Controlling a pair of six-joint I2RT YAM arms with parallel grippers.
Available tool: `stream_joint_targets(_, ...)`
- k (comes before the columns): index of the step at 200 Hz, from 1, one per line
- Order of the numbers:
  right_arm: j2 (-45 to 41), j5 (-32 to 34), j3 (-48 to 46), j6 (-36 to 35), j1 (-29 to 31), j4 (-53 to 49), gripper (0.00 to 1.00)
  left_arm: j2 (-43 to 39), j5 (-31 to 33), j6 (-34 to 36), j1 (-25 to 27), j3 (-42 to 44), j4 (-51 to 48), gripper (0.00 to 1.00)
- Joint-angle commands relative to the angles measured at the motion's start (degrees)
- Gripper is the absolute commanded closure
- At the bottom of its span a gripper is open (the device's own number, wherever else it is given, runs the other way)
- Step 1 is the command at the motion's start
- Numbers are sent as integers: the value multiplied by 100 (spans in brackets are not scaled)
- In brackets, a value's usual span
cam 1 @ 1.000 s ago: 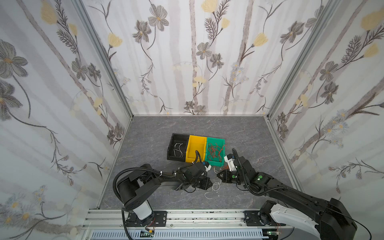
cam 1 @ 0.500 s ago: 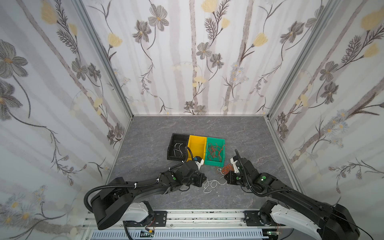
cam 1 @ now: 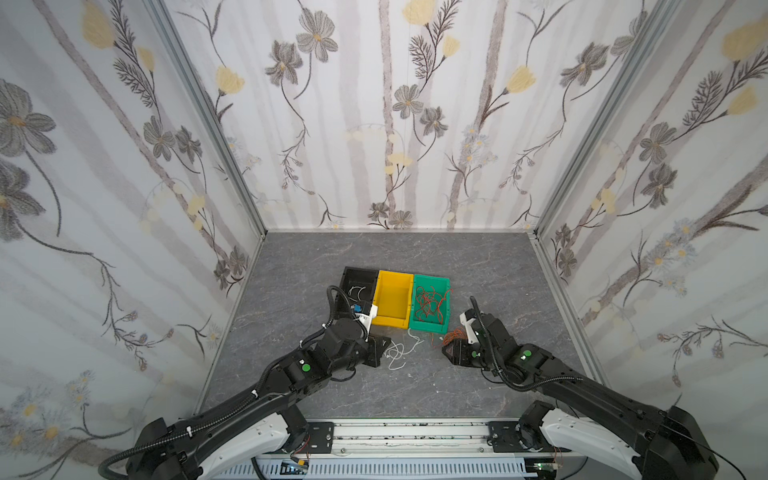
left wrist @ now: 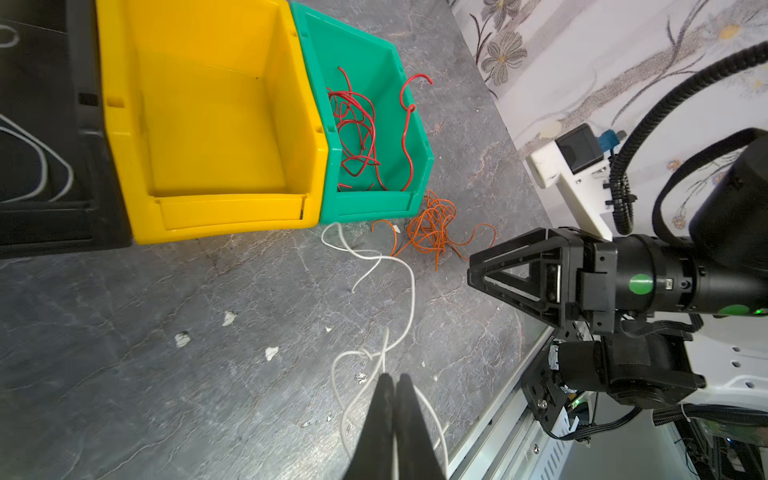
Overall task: Untangle the cables
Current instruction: 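Carry the white wire to the black bin with the left gripper and release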
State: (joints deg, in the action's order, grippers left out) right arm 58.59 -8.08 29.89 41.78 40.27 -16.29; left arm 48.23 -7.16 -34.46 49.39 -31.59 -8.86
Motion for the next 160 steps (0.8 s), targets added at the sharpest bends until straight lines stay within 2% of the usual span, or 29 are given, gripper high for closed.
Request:
stream_joint_targets(1, 355, -47, 113, -85, 9, 422, 48, -228, 148, 2, -49, -31, -280, 100)
stream_joint_targets(46, 1285, -75, 360, -84, 49, 1050, 52, -600, 411, -31, -129, -165, -691, 100)
stream_joint_targets(83, 1943, 3, 600, -169, 60, 1328, 56, -752, 573, 133, -403, -568, -1177, 100)
stream_joint_targets(126, 2069, -133, 607, -117, 76, 1493, 56, -544, 672, 472, -972, -1565, -1984, 100)
stream_joint_targets(160, 2043, -148, 588, -117, 80, 1488, 56, -24, 987, 973, -1207, -2750, -2608, 100)
